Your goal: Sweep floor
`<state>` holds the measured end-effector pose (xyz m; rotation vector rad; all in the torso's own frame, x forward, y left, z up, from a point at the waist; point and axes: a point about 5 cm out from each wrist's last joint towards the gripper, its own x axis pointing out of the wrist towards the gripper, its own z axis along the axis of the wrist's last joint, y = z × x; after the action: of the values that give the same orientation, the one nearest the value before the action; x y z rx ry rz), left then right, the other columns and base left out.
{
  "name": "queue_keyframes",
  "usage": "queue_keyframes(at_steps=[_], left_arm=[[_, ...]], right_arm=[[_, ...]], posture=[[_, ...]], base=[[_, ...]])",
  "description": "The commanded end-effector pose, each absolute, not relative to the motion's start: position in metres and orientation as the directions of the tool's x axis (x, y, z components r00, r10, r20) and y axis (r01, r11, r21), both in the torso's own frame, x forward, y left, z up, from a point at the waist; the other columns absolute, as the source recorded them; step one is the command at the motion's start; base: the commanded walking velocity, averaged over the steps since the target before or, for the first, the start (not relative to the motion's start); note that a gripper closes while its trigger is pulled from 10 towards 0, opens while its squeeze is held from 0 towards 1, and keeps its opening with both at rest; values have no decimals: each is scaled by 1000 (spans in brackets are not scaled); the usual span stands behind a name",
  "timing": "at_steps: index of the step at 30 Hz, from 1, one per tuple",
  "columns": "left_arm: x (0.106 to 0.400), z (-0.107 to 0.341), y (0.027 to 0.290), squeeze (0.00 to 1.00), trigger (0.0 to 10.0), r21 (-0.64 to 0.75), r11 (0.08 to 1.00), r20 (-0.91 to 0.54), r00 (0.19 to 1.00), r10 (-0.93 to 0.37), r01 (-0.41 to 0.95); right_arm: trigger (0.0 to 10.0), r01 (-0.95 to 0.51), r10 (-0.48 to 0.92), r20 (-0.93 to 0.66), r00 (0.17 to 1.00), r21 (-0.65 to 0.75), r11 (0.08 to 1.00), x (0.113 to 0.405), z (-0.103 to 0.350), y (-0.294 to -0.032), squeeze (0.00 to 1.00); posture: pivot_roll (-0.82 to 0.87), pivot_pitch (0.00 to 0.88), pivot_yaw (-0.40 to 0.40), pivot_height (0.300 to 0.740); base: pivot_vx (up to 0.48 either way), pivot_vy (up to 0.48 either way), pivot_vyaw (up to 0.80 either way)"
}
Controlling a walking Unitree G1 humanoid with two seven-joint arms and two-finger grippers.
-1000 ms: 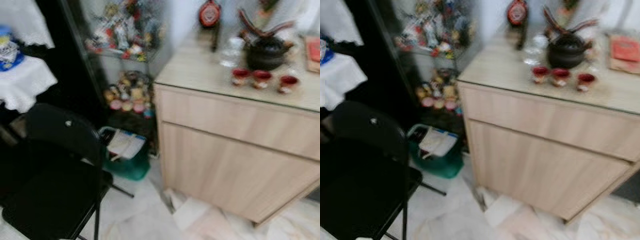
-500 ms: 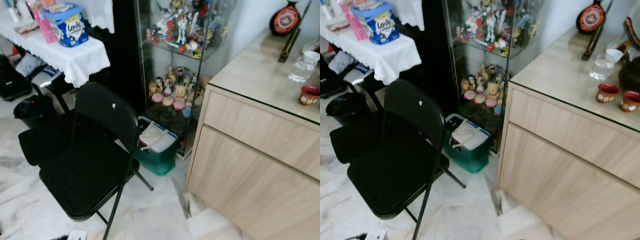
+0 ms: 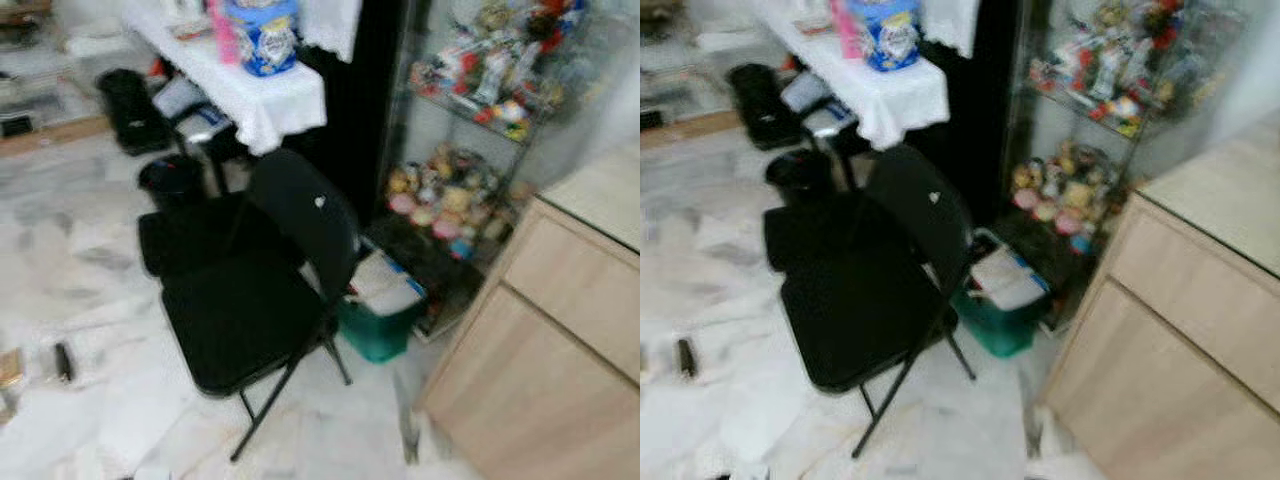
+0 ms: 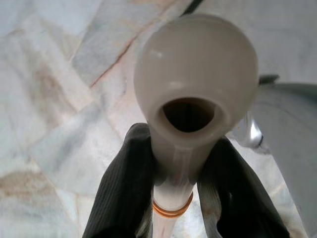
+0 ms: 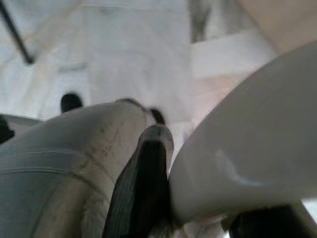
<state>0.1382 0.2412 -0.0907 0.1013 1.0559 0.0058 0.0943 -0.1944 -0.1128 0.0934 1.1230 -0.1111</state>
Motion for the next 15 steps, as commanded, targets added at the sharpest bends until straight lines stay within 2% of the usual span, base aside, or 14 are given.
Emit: queue_keyframes(at_steps=[1,11,15], left_arm=[[128,-94,241,0,10000,62,998,-884,466,46,19],[127,-94,243,0,10000,65,998,-883,467,48,20],[128,-94,243,0,10000,64,998,-882,469,44,27]], right_arm=[[10000,137,-20,-912,409,40,990,88,-115,-190,0],[10000,160,-38,-914,405,30,987,82,-113,-209,0],[10000,192,-50,-916,398,30,981,80,-112,-220,0]], posture=[[-88,45,14,740],[-97,29,21,740],[-101,32,25,740]], base=[[0,0,800],[0,0,800],[0,0,394]])
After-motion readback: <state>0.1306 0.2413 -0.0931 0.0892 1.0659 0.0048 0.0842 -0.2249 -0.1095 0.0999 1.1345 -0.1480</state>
